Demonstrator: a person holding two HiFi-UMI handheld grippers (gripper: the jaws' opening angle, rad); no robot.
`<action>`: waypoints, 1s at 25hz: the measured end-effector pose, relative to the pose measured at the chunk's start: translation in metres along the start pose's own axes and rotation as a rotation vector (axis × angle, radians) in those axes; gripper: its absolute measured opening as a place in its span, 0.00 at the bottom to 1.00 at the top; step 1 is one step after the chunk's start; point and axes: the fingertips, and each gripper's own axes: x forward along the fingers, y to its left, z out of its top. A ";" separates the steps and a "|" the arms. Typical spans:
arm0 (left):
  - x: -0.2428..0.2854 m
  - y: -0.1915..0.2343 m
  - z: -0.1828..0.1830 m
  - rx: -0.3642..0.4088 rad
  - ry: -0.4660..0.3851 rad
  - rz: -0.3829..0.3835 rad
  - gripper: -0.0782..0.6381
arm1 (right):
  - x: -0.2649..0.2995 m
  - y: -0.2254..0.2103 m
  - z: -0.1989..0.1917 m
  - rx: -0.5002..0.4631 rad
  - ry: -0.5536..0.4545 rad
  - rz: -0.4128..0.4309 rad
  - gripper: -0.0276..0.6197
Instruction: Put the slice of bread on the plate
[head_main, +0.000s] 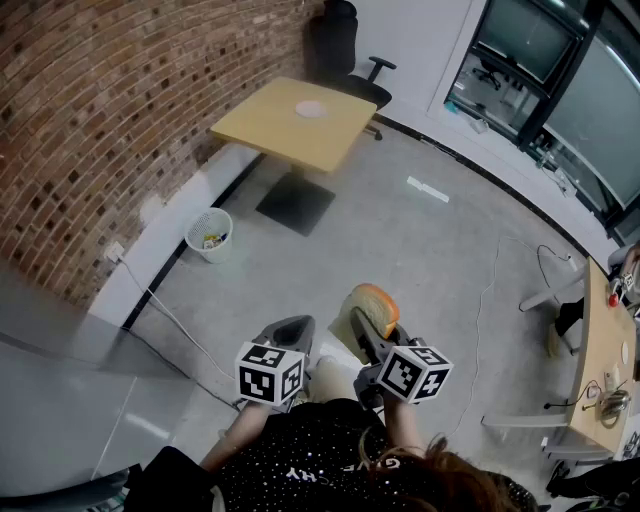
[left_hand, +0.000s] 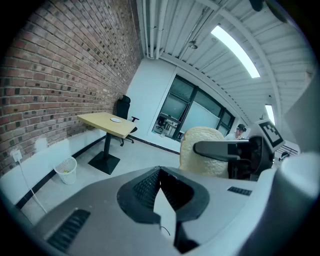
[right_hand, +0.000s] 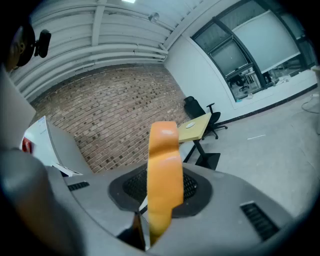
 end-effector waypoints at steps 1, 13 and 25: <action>0.003 0.001 0.003 0.001 -0.006 -0.001 0.12 | 0.003 -0.004 0.001 0.002 0.007 -0.008 0.19; 0.107 0.039 0.065 -0.024 -0.014 0.031 0.12 | 0.085 -0.077 0.069 0.023 0.040 0.008 0.19; 0.234 0.080 0.155 -0.041 -0.118 0.145 0.12 | 0.186 -0.165 0.169 0.005 0.060 0.117 0.19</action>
